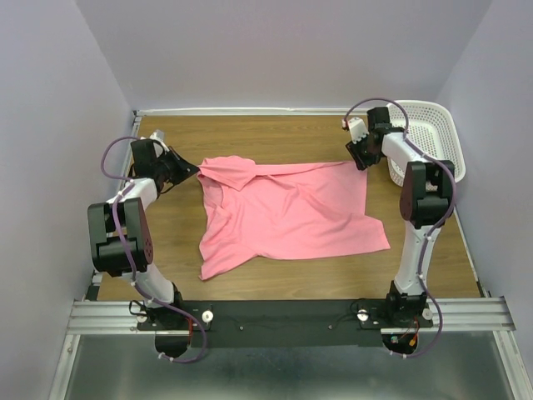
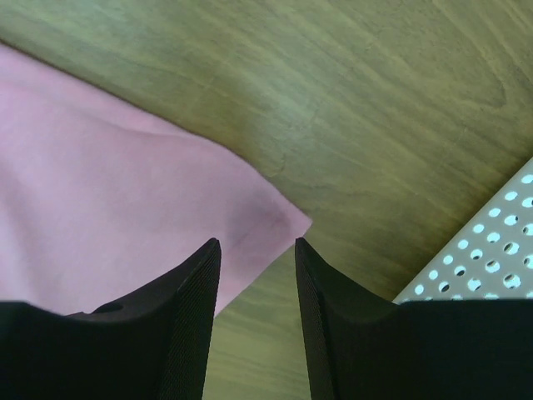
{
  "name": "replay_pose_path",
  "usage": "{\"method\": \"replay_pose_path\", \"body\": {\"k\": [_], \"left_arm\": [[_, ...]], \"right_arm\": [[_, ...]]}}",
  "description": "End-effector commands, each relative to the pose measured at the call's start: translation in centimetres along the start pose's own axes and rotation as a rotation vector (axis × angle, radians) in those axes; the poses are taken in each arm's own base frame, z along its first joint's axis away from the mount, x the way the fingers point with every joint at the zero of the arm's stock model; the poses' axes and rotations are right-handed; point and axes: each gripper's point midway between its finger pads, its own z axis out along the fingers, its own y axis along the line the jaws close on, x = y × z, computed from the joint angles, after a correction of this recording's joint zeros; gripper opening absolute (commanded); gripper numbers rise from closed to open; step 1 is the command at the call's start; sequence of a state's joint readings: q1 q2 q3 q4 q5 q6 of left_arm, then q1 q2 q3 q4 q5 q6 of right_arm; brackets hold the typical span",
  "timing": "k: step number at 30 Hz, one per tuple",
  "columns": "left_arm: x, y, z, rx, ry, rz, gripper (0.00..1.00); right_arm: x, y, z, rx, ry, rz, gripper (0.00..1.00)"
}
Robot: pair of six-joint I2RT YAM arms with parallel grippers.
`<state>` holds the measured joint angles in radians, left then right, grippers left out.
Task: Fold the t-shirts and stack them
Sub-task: Flatten the tshirt out
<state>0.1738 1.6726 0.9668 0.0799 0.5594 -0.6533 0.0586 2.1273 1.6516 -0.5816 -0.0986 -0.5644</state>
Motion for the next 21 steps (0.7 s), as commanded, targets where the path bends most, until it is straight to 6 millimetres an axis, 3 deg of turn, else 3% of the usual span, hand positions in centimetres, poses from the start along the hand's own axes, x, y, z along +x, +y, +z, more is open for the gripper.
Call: {"method": "replay_pose_path", "body": {"k": [1, 7, 21], "left_arm": [[-0.4, -0.2, 0.1, 0.032, 0.013, 0.023, 0.0], [-0.6, 0.2, 0.0, 0.031, 0.01, 0.02, 0.0], [-0.6, 0.1, 0.2, 0.047, 0.015, 0.015, 0.0]], "right_arm": [[0.3, -1.3, 1.0, 0.029, 0.035, -0.006, 0.48], [-0.2, -2.3, 2.3, 0.043, 0.04, 0.016, 0.48], [2.7, -2.3, 3.4, 0.013, 0.105, 0.052, 0.43]]}}
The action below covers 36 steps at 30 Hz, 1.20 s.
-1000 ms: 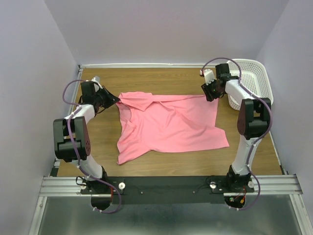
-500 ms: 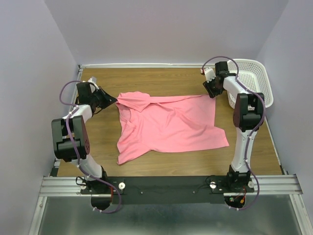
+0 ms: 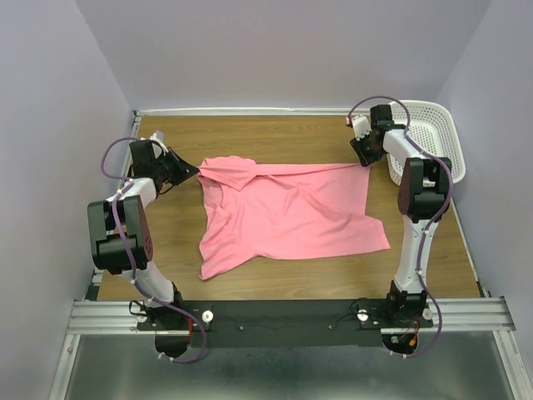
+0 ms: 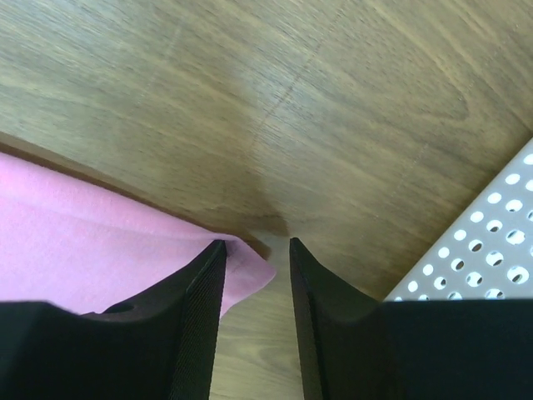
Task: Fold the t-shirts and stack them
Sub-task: Flatten the tshirt out
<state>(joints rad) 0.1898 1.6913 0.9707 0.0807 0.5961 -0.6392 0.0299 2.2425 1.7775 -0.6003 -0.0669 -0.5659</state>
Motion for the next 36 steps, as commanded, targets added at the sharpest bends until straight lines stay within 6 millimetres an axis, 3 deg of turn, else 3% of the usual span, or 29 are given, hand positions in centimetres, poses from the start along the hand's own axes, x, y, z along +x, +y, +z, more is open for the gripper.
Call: {"method": "replay_pose_path", "body": {"k": [1, 11, 15, 17, 20, 24, 28, 29, 30, 32, 36], "left_arm": [[-0.8, -0.3, 0.1, 0.029, -0.006, 0.018, 0.0], [-0.7, -0.3, 0.2, 0.031, -0.003, 0.016, 0.0], [-0.8, -0.3, 0.2, 0.032, -0.005, 0.016, 0.0], [-0.9, -0.4, 0.2, 0.037, -0.007, 0.019, 0.0], [-1.4, -1.1, 0.4, 0.065, -0.011, 0.007, 0.0], [-4.1, -3.1, 0.9, 0.117, -0.048, -0.005, 0.0], [-6.8, -4.6, 2.7, 0.154, -0.059, -0.035, 0.0], [-7.1, -4.1, 3.6, 0.153, -0.053, -0.051, 0.0], [-8.8, -5.3, 3.9, 0.177, -0.081, -0.029, 0.0], [-10.7, -5.6, 5.5, 0.191, -0.101, -0.044, 0.0], [-13.4, -7.6, 8.7, 0.26, -0.129, -0.049, 0.0]], "right_arm": [[2.7, 0.6, 1.5, -0.039, 0.08, 0.031, 0.43], [4.0, 2.4, 2.5, -0.122, 0.101, 0.044, 0.26], [3.0, 2.4, 1.8, -0.134, 0.068, 0.033, 0.06], [2.2, 2.1, 1.2, -0.13, 0.043, 0.029, 0.01], [0.1, 1.6, -0.6, -0.124, -0.024, 0.023, 0.01], [-4.2, 0.2, -3.5, -0.099, -0.147, 0.049, 0.01], [-7.0, -0.6, -4.1, -0.102, -0.218, 0.098, 0.0], [-6.8, -0.6, -3.1, -0.107, -0.208, 0.111, 0.01], [-6.8, -0.5, -2.6, -0.114, -0.204, 0.129, 0.01], [-6.8, -0.8, -1.5, -0.105, -0.193, 0.143, 0.01], [-6.6, -1.4, -0.1, -0.069, -0.181, 0.174, 0.01]]}}
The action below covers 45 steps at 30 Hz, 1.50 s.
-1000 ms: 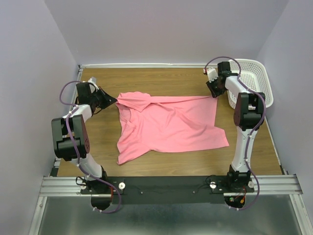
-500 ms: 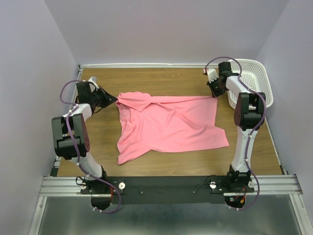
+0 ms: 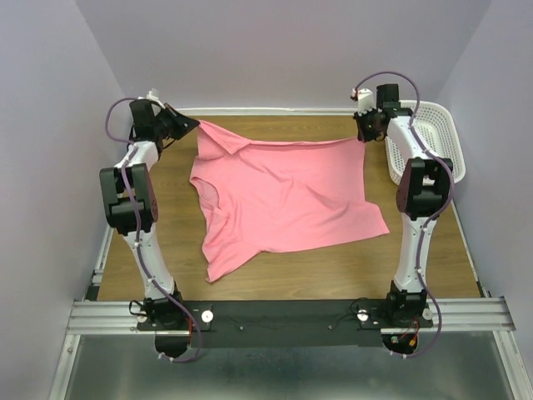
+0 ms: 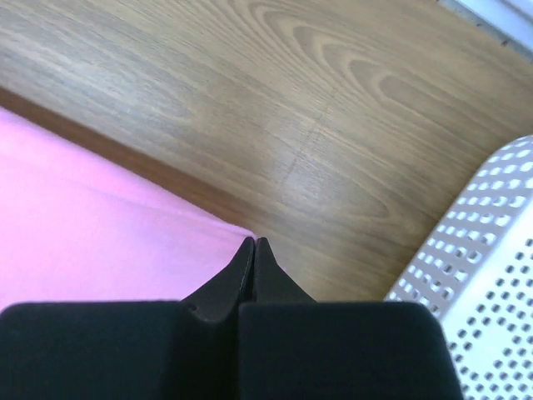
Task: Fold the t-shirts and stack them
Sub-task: Flatten the tshirt out
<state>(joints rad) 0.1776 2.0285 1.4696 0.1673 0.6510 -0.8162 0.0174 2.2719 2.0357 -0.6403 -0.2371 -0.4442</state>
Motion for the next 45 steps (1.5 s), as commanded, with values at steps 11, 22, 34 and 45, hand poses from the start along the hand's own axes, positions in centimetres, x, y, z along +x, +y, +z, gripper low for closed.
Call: {"method": "replay_pose_path", "body": {"k": [11, 22, 34, 45], "left_arm": [[-3.0, -0.2, 11.5, -0.037, -0.052, -0.149, 0.0], [-5.0, 3.7, 11.8, -0.163, -0.155, -0.212, 0.0], [-5.6, 1.6, 10.5, -0.053, -0.111, -0.152, 0.0], [-4.5, -17.2, -7.9, 0.302, -0.292, 0.173, 0.0]], "right_arm": [[2.6, -2.8, 6.0, 0.137, 0.013, 0.123, 0.01], [0.7, -4.7, 7.9, 0.226, -0.077, 0.196, 0.01], [-2.5, -4.3, 6.1, 0.199, -0.151, 0.19, 0.01], [-12.4, 1.8, -16.5, 0.063, -0.498, 0.091, 0.01]]}}
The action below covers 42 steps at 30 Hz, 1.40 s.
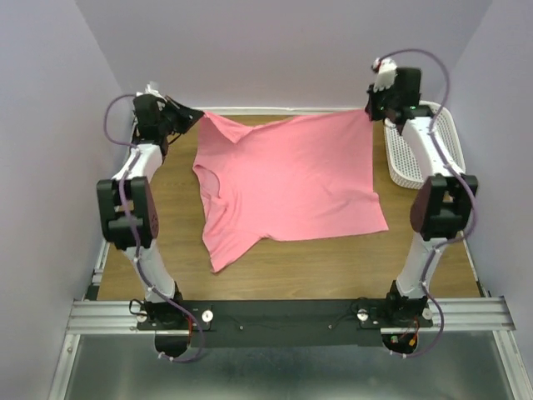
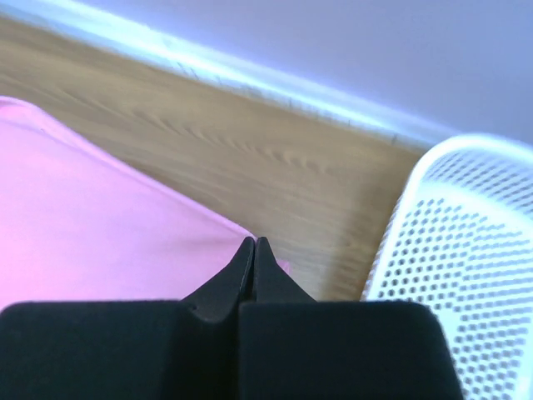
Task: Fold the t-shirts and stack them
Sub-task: Flatten the tshirt out
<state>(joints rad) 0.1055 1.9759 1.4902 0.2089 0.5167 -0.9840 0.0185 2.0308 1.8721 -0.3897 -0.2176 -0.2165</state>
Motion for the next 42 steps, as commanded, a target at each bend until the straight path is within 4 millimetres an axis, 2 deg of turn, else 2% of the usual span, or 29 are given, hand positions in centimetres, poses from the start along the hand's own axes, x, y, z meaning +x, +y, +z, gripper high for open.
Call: {"method": "replay_pose_path", "body": {"k": [1, 2, 3, 4, 6, 7, 8, 11, 12, 14, 15, 17, 18, 22, 24, 26, 27, 29, 30, 31, 32, 33, 34, 35, 36, 38, 39, 41, 42], "left_arm": [[-2.8, -14.0, -9.9, 0.327, -0.205, 0.273, 0.0], [-2.8, -17.5, -13.5, 0.385, -0.256, 0.323, 0.0], [-2.1, -17.8, -14.9, 0.393, -0.263, 0.333, 0.0], [-2.0, -21.0, -18.6, 0.45, -0.32, 0.377, 0.0], [-1.4, -23.2, -22.0, 0.49, -0.377, 0.412, 0.0], [-1.2, -24.7, -24.0, 0.516, -0.409, 0.428, 0.0], [-0.7, -27.5, -27.9, 0.577, -0.468, 0.466, 0.0], [-0.6, -31.5, -34.2, 0.649, -0.596, 0.508, 0.0], [-0.4, -34.1, -38.4, 0.704, -0.679, 0.533, 0.0], [-0.1, -36.0, -42.0, 0.732, -0.747, 0.543, 0.0], [0.2, -38.1, -45.7, 0.779, -0.819, 0.561, 0.0], [0.3, -39.3, -48.3, 0.786, -0.871, 0.563, 0.0], [0.6, -40.7, -50.8, 0.818, -0.913, 0.578, 0.0], [-0.3, -41.7, -54.0, 0.78, -1.024, 0.574, 0.0], [-0.9, -41.7, -53.8, 0.761, -1.039, 0.569, 0.0], [-1.6, -41.3, -52.7, 0.733, -1.034, 0.556, 0.0], [-2.2, -40.6, -50.9, 0.707, -1.007, 0.547, 0.0], [-3.1, -39.5, -48.0, 0.679, -0.961, 0.524, 0.0], [-3.3, -37.9, -45.3, 0.645, -0.91, 0.509, 0.0], [-3.4, -37.1, -43.9, 0.638, -0.888, 0.502, 0.0], [-3.7, -34.3, -39.9, 0.579, -0.82, 0.462, 0.0], [-3.5, -32.8, -37.8, 0.561, -0.774, 0.447, 0.0], [-3.4, -31.5, -36.2, 0.552, -0.751, 0.435, 0.0], [-3.6, -29.3, -33.1, 0.51, -0.704, 0.409, 0.0], [-2.9, -25.6, -29.8, 0.449, -0.641, 0.369, 0.0], [-2.5, -21.9, -26.1, 0.393, -0.587, 0.34, 0.0], [-1.5, -17.5, -22.0, 0.316, -0.499, 0.286, 0.0], [-0.7, -14.0, -18.2, 0.272, -0.418, 0.25, 0.0], [0.4, -10.4, -14.2, 0.205, -0.329, 0.211, 0.0]], "right_arm": [[-9.9, 3.3, -12.3, -0.072, -0.287, -0.059, 0.0], [-10.4, 3.8, -14.2, -0.077, -0.311, -0.068, 0.0], [-10.9, 4.2, -16.3, -0.072, -0.339, -0.081, 0.0], [-12.7, 4.7, -20.7, -0.055, -0.408, -0.111, 0.01], [-14.2, 5.3, -25.0, -0.033, -0.472, -0.136, 0.0], [-15.7, 5.6, -29.3, -0.007, -0.537, -0.161, 0.01], [-16.8, 5.8, -31.7, 0.01, -0.578, -0.173, 0.0], [-20.1, 6.7, -39.8, 0.054, -0.725, -0.208, 0.01], [-20.9, 7.1, -42.5, 0.066, -0.775, -0.212, 0.0], [-22.7, 7.9, -47.9, 0.089, -0.876, -0.229, 0.01], [-23.1, 8.1, -49.8, 0.099, -0.912, -0.23, 0.01], [-23.5, 8.6, -52.4, 0.108, -0.959, -0.234, 0.01], [-23.9, 8.9, -54.3, 0.116, -1.0, -0.243, 0.0], [-23.7, 9.5, -57.1, 0.128, -1.052, -0.252, 0.01], [-23.5, 9.4, -56.6, 0.134, -1.039, -0.254, 0.0], [-22.9, 9.0, -54.5, 0.13, -0.991, -0.252, 0.01], [-22.3, 8.6, -52.2, 0.12, -0.941, -0.248, 0.01], [-21.7, 8.3, -50.2, 0.115, -0.905, -0.25, 0.0], [-21.2, 8.1, -49.0, 0.11, -0.881, -0.248, 0.01], [-19.8, 7.7, -45.6, 0.093, -0.809, -0.239, 0.01], [-19.3, 7.8, -44.6, 0.083, -0.8, -0.245, 0.01], [-18.5, 7.7, -43.2, 0.071, -0.775, -0.242, 0.0], [-17.4, 7.7, -41.1, 0.052, -0.737, -0.238, 0.0], [-15.2, 7.9, -37.5, 0.009, -0.674, -0.231, 0.01], [-13.7, 7.9, -35.4, -0.012, -0.634, -0.223, 0.01], [-11.8, 8.1, -31.8, -0.049, -0.603, -0.236, 0.0], [-7.8, 8.3, -27.5, -0.094, -0.508, -0.204, 0.0], [-5.3, 8.4, -23.5, -0.127, -0.478, -0.219, 0.01], [-2.1, 8.8, -20.7, -0.161, -0.413, -0.204, 0.01]]}}
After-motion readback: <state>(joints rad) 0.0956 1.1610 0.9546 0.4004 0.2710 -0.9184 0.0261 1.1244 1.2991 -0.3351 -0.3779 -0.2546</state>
